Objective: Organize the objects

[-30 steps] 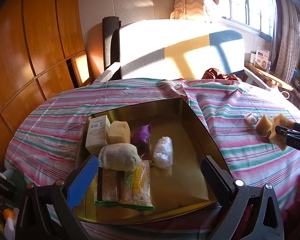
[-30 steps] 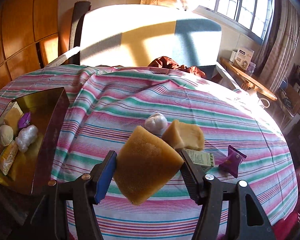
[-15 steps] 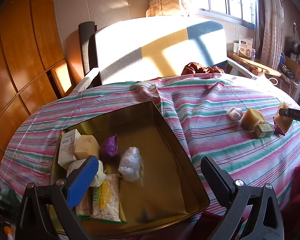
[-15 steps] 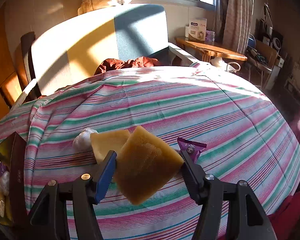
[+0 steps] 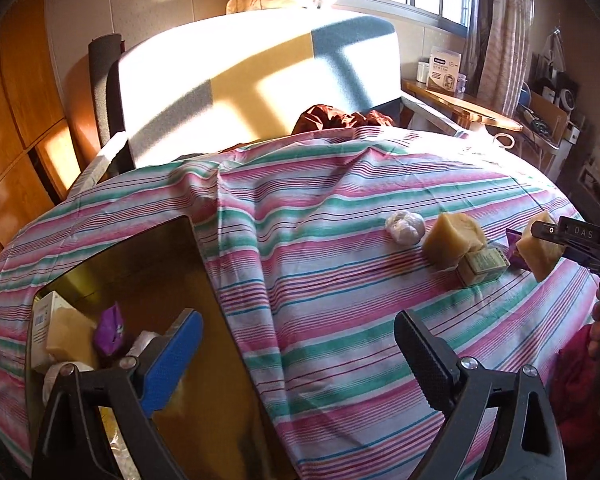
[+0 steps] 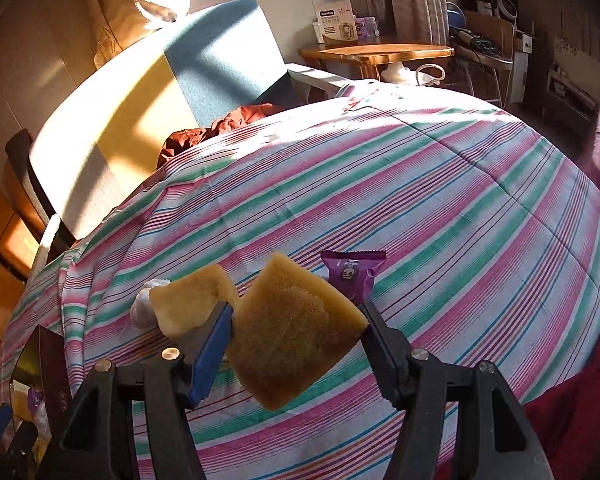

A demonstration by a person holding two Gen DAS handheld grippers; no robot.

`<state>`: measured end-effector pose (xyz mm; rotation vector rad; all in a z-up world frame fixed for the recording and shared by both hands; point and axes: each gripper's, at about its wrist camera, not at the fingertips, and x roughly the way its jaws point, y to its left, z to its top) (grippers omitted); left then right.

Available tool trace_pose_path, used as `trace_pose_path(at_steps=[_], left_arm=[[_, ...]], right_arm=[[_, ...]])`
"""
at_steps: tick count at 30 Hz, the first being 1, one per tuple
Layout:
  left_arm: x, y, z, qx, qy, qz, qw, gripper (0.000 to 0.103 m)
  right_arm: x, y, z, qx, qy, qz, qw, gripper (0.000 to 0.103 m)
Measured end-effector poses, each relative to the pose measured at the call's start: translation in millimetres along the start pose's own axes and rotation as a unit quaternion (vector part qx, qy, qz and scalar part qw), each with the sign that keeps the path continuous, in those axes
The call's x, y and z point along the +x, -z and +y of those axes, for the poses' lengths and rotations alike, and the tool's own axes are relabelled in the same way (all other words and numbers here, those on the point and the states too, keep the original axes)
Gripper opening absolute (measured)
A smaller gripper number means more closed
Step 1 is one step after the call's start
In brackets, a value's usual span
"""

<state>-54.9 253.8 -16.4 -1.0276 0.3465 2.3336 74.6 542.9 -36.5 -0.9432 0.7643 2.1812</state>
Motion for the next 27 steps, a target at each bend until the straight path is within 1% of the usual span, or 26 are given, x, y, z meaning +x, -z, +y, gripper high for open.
trace_pose_path(at_steps=[2, 4, 7, 9, 10, 12, 13, 14, 16, 18, 21, 23, 27], left_arm=[[13.0, -7.8, -10.4, 0.002, 0.012, 0.011, 0.9999, 0.093], [26.7, -15.7, -19.8, 0.004, 0.026, 0.022, 0.9994, 0.093], [46.0, -25.8, -31.5, 0.005, 0.033, 0.035, 0.9988, 0.092], [54.1, -31.9, -35.3, -0.002, 0.038, 0.037, 0.9986, 0.09], [56.7, -34.5, -36.5, -0.004, 0.04, 0.036, 0.9985, 0.09], [60.4, -39.1, -39.9, -0.005, 0.039, 0.032, 0.9987, 0.09], [62.7, -41.1, -41.6, -0.004, 0.04, 0.032, 0.9987, 0.091], [65.8, -43.3, -42.8, -0.004, 0.041, 0.033, 0.9986, 0.091], [73.2, -48.3, -45.1, -0.007, 0.045, 0.038, 0.9983, 0.091], [83.0, -53.6, -46.5, -0.015, 0.054, 0.044, 0.9975, 0.091], [100.0, -63.2, -47.7, -0.038, 0.071, 0.059, 0.9951, 0.091], [110.2, -69.7, -50.5, -0.047, 0.08, 0.066, 0.9935, 0.091], [131.8, -82.5, -60.0, -0.057, 0.097, 0.081, 0.9904, 0.091]], right_arm=[[1.3, -1.4, -4.1, 0.01, -0.007, 0.004, 1.0, 0.065], [4.3, -1.6, -5.5, 0.014, -0.015, 0.013, 1.0, 0.065], [12.6, 0.6, -2.5, 0.009, -0.03, 0.038, 0.999, 0.065], [18.2, 2.6, 0.6, -0.002, -0.018, 0.052, 0.998, 0.065], [24.2, 4.4, 3.0, -0.007, -0.017, 0.068, 0.997, 0.066], [30.8, 7.0, 6.3, -0.011, -0.029, 0.088, 0.996, 0.067], [31.0, 7.4, 7.4, -0.015, -0.028, 0.088, 0.996, 0.071], [30.0, 7.4, 7.0, -0.014, -0.025, 0.084, 0.996, 0.078], [26.4, 5.5, 1.1, 0.001, -0.03, 0.076, 0.997, 0.083], [24.0, 3.5, -5.7, 0.021, -0.047, 0.073, 0.996, 0.083], [16.2, 0.6, -16.7, 0.05, -0.048, 0.05, 0.996, 0.083], [16.1, -0.9, -22.3, 0.068, -0.054, 0.048, 0.995, 0.083], [15.4, -1.5, -21.9, 0.071, -0.057, 0.045, 0.995, 0.083]])
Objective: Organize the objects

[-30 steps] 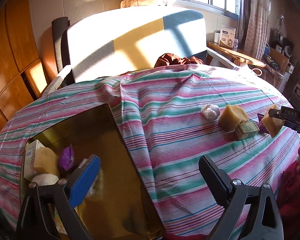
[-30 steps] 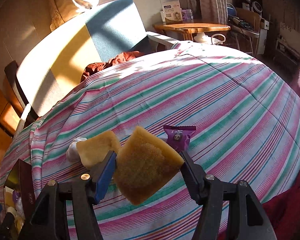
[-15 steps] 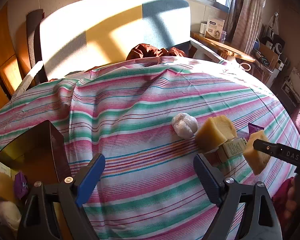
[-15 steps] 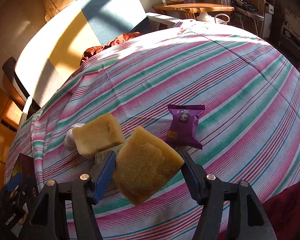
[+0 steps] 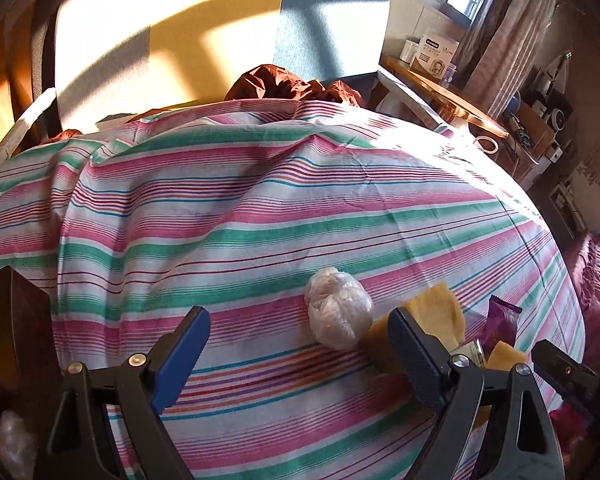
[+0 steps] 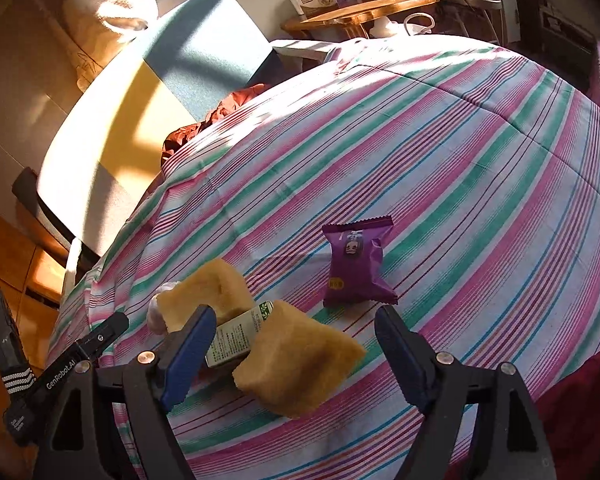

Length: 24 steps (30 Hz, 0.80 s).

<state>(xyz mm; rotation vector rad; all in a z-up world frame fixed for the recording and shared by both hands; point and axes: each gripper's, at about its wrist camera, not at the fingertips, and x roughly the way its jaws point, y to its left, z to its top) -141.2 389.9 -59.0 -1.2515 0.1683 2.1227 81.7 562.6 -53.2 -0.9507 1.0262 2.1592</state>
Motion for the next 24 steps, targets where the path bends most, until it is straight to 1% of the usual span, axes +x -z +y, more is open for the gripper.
trace_pose_path(at_steps=[4, 6, 7, 8, 9, 10, 11, 12, 13, 17, 19, 22, 24], left_arm=[[26.5, -12.3, -5.1, -0.025, 0.024, 0.028, 0.999, 0.09], [41.1, -16.1, -7.3, -0.03, 0.025, 0.041, 0.9984, 0.086], [49.1, -16.8, -7.2, -0.033, 0.024, 0.049, 0.998, 0.078], [57.8, -16.0, -6.3, -0.035, 0.027, 0.064, 0.997, 0.065], [63.8, -13.0, -5.3, -0.034, 0.027, 0.075, 0.9962, 0.061], [61.0, -10.6, -7.6, -0.018, 0.022, 0.06, 0.9978, 0.056], [58.8, -7.6, -10.0, -0.002, 0.026, 0.056, 0.9981, 0.036], [58.1, -4.0, -8.8, 0.002, 0.035, 0.06, 0.9976, 0.037], [54.1, -0.7, -4.9, -0.003, 0.038, 0.054, 0.9978, 0.037], [35.5, 14.4, 10.8, -0.013, 0.024, 0.04, 0.9988, 0.036], [22.6, 24.1, 14.2, -0.007, 0.015, 0.029, 0.9994, 0.036], [-4.2, 40.5, 13.8, 0.015, 0.002, 0.001, 0.9999, 0.037], [-21.0, 50.0, 13.1, 0.026, -0.001, -0.013, 0.9996, 0.037]], right_arm=[[-1.6, -0.3, -0.7, 0.003, -0.005, -0.006, 1.0, 0.083], [-3.4, -1.0, -3.2, 0.009, -0.009, -0.01, 1.0, 0.083], [-3.9, -1.5, -4.2, 0.013, -0.01, -0.013, 1.0, 0.083], [-4.8, -2.1, -6.0, 0.017, -0.013, -0.015, 1.0, 0.083], [-5.7, -2.8, -8.0, 0.022, -0.016, -0.018, 0.999, 0.083], [-6.6, -3.4, -10.4, 0.027, -0.017, -0.021, 0.999, 0.083], [-7.7, -3.9, -13.0, 0.034, -0.02, -0.024, 0.999, 0.083], [-8.4, -4.4, -15.8, 0.041, -0.024, -0.025, 0.999, 0.083], [-8.8, -4.9, -18.2, 0.048, -0.027, -0.026, 0.998, 0.083], [-7.7, -5.6, -19.5, 0.053, -0.031, -0.023, 0.998, 0.083], [-6.7, -5.2, -17.0, 0.045, -0.028, -0.02, 0.998, 0.083], [-2.8, -4.5, -14.2, 0.038, -0.022, -0.011, 0.999, 0.083], [0.5, -3.9, -12.0, 0.033, -0.018, -0.004, 0.999, 0.083]])
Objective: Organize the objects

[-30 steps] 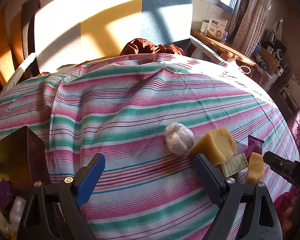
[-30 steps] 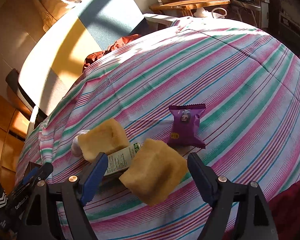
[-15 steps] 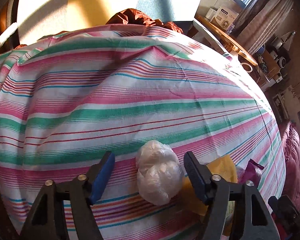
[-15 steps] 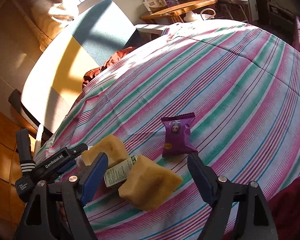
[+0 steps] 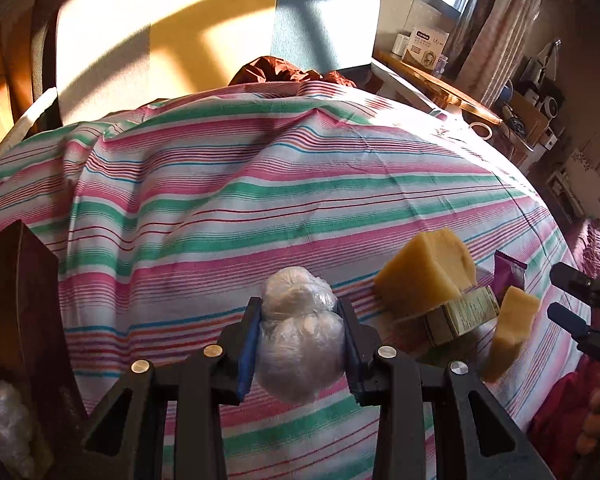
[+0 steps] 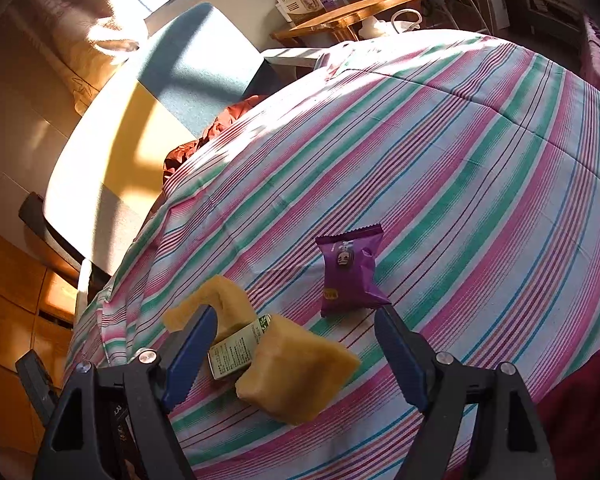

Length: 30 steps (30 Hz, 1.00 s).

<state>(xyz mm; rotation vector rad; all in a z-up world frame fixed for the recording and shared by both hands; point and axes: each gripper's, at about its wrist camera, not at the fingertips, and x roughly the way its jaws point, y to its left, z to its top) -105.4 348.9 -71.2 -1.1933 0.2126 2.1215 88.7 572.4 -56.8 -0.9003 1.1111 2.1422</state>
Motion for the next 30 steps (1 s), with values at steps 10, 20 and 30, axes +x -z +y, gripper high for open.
trace_pose_path(at_steps=[10, 20, 30], left_arm=[[-76.1, 43.3, 3.8, 0.035, -0.005, -0.048, 0.9982, 0.037], [-123.3, 79.5, 44.7, 0.009, -0.003, -0.062, 0.9981, 0.037], [-151.9, 103.7, 77.1, -0.027, -0.02, -0.076, 0.9965, 0.037]], right_arm=[[-1.0, 0.1, -7.6, 0.016, 0.023, -0.005, 1.0, 0.083], [17.8, -21.6, -11.4, 0.013, 0.103, 0.011, 0.995, 0.069], [83.4, -32.7, -6.4, -0.045, 0.164, 0.088, 0.981, 0.042]])
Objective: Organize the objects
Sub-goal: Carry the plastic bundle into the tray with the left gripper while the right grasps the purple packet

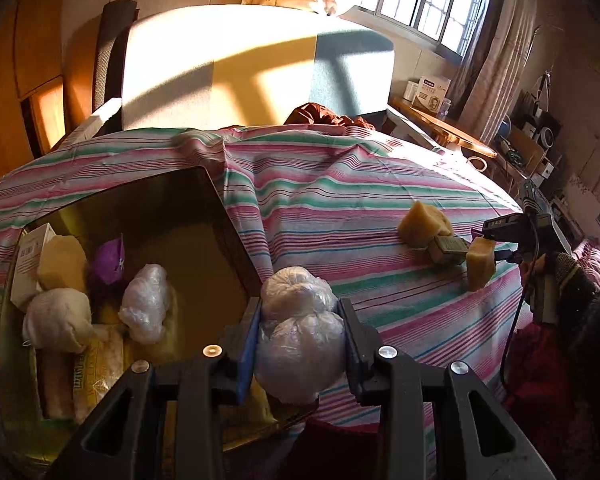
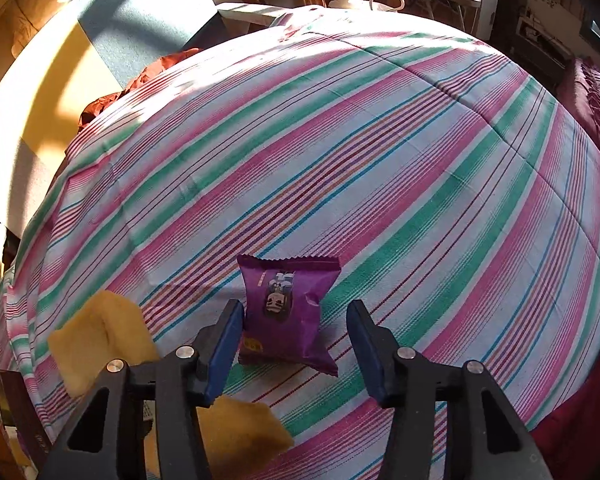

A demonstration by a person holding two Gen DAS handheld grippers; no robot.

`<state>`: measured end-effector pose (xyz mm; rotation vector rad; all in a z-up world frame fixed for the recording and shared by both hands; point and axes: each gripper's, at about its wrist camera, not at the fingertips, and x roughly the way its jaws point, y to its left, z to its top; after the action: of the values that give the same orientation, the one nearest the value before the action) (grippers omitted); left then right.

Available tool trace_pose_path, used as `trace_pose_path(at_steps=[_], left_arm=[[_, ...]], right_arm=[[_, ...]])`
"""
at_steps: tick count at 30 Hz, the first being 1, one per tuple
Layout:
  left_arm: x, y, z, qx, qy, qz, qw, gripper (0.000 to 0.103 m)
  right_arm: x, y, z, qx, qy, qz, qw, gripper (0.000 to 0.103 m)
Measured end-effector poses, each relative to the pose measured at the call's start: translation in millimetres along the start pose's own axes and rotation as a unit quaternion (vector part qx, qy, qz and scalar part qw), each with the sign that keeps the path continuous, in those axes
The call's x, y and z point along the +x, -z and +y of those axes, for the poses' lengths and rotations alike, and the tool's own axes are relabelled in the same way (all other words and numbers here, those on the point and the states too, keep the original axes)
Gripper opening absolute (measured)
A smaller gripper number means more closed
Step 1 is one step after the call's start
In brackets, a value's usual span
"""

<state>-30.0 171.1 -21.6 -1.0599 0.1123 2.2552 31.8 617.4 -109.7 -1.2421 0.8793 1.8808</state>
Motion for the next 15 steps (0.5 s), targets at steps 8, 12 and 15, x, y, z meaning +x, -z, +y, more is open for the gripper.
trace_pose_path(at_steps=[8, 12, 15], left_arm=[[-27.2, 1.8, 30.6, -0.029, -0.054, -0.024, 0.9979, 0.037], [-41.0, 4.6, 43.6, -0.033, -0.093, -0.035, 0.9945, 0.037], [-49.0, 8.0, 52.1, -0.035, -0.123, -0.043, 0.9909, 0.038]], right_arm=[[-3.3, 3.2, 6.5, -0.031, 0.01, -0.013, 0.999, 0.035], [-5.0, 4.0, 7.6, -0.039, 0.02, -0.018, 0.999, 0.035], [-9.3, 3.8, 6.6, -0.04, 0.024, -0.029, 0.998, 0.035]])
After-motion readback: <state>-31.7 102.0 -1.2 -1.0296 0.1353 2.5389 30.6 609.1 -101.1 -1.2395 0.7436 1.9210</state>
